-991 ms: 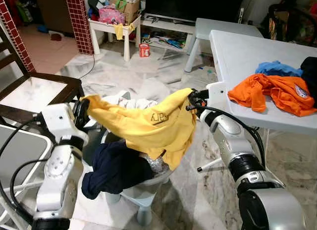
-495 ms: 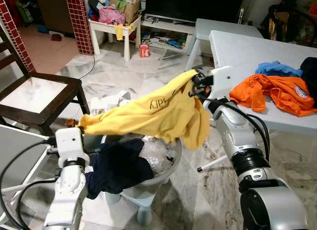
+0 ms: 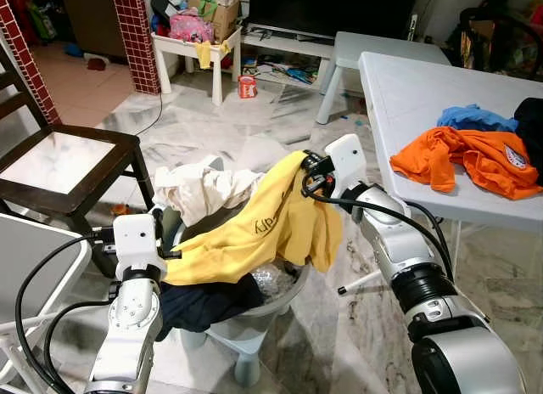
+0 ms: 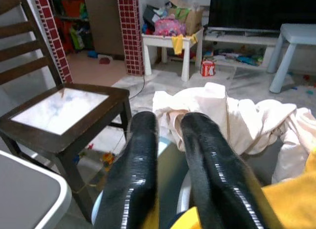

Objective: Hang hanger

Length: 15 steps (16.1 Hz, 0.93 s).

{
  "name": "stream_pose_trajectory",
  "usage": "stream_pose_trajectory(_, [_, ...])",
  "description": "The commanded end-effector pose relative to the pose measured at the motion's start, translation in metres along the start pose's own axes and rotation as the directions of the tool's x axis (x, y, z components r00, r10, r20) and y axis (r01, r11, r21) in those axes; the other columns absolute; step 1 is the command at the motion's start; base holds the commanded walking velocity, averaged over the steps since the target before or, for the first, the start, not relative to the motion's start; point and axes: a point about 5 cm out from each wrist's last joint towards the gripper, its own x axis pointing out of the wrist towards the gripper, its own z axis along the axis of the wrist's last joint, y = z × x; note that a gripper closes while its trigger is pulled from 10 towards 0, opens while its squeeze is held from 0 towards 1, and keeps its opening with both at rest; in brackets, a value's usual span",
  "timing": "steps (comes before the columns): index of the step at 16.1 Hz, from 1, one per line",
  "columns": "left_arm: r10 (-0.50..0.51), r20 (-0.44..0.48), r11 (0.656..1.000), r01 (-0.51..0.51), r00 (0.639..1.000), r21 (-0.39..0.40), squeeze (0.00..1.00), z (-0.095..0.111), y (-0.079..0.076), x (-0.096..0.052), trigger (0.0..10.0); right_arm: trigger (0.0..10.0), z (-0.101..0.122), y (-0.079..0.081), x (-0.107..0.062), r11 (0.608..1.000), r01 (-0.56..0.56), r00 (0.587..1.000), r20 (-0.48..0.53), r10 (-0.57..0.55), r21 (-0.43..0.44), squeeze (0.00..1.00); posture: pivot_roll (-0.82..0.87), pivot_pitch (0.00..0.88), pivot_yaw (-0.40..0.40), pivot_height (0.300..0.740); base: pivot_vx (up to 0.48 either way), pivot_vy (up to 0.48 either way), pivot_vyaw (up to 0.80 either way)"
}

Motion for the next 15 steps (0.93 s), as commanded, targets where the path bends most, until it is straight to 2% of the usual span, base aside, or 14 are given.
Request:
stream_pose_trajectory(1, [-0.007,0.032,1.0,0.007,0.999,0.007,1.0,0.006,-0.002,0.003,10.0,0.0,0.014,0.001,0.005,1.0,-0.01,0.999,0.032,0.01,-0.021,0.0,0.07,0.0,-0.09,0.74,0.0,0.0,0.0])
stream_pose_trajectory(2, [-0.014,0.069,0.998,0.009,0.998,0.06,1.0,0.01,-0.003,0.004,10.0,0.0,0.005,0.008,0.006,0.999,-0.042,0.999,-0.014,0.042,-0.022,0.0,0.07,0.0,-0.091,0.74,0.0,0.0,0.0])
stream_pose_trajectory(4, [-0.058,0.125,0.994,0.047,0.99,0.094,1.0,0.019,-0.011,0.004,10.0,0.0,-0.008,0.024,0.006,0.993,-0.101,0.993,-0.066,0.098,-0.057,0.0,0.07,0.0,-0.093,0.74,0.0,0.0,0.0])
stream_pose_trajectory(5, [-0.097,0.142,0.991,0.081,0.985,0.11,1.0,0.023,-0.017,0.005,10.0,0.0,-0.015,0.039,0.004,0.981,-0.183,0.98,-0.088,0.177,-0.06,0.0,0.07,0.0,-0.093,0.74,0.0,0.0,0.0])
stream_pose_trajectory(6, [-0.146,0.156,0.986,0.131,0.977,0.105,1.0,0.026,-0.027,0.006,10.0,0.0,-0.023,0.059,0.0,0.955,-0.283,0.956,-0.108,0.273,-0.09,0.0,0.07,0.0,-0.091,0.74,0.0,0.0,0.0])
stream_pose_trajectory(8, [-0.237,0.172,0.971,0.225,0.956,0.084,1.0,0.032,-0.042,0.008,10.0,0.0,-0.025,0.074,-0.003,0.93,-0.357,0.932,-0.093,0.35,-0.084,0.0,0.07,0.0,-0.089,0.74,0.0,0.0,0.0])
stream_pose_trajectory(9, [-0.273,0.183,0.962,0.263,0.945,0.078,1.0,0.034,-0.048,0.007,10.0,0.0,-0.027,0.075,-0.004,0.931,-0.355,0.933,-0.1,0.347,-0.085,0.0,0.07,0.0,-0.086,0.74,0.0,0.0,0.0])
stream_pose_trajectory(10, [-0.379,0.18,0.926,0.369,0.908,0.083,1.0,0.035,-0.061,0.005,10.0,0.0,-0.03,0.074,-0.004,0.934,-0.339,0.938,-0.118,0.326,-0.114,0.0,0.06,0.0,-0.084,0.74,0.0,0.0,0.0])
stream_pose_trajectory(11, [-0.45,0.157,0.893,0.44,0.879,0.096,1.0,0.031,-0.068,0.002,10.0,0.0,-0.032,0.073,-0.005,0.937,-0.329,0.941,-0.126,0.315,-0.116,0.0,0.06,0.0,-0.08,0.74,0.0,0.0,0.0])
stream_pose_trajectory(12, [-0.448,0.136,0.893,0.436,0.884,0.11,1.0,0.027,-0.066,0.002,10.0,10.0,-0.036,0.075,-0.006,0.934,-0.333,0.938,-0.144,0.315,-0.13,0.0,0.05,0.0,-0.075,0.74,0.0,0.0,0.0])
stream_pose_trajectory(13, [-0.438,0.119,0.898,0.427,0.891,0.103,1.0,0.024,-0.065,0.002,10.0,10.0,-0.039,0.078,-0.008,0.928,-0.342,0.934,-0.164,0.318,-0.147,0.0,0.05,0.0,-0.074,0.74,0.0,0.0,0.0])
stream_pose_trajectory(14, [-0.433,0.102,0.9,0.424,0.896,0.096,0.95,0.02,-0.063,0.002,10.0,10.0,-0.042,0.082,-0.01,0.918,-0.363,0.926,-0.171,0.336,-0.159,0.0,0.05,0.0,-0.073,0.74,0.0,0.0,0.0])
stream_pose_trajectory(15, [-0.433,0.09,0.9,0.424,0.897,0.102,0.0,0.018,-0.062,0.003,10.0,10.0,-0.044,0.088,-0.011,0.912,-0.368,0.925,-0.172,0.34,-0.18,0.0,0.05,0.0,-0.072,0.74,0.0,0.0,0.0])
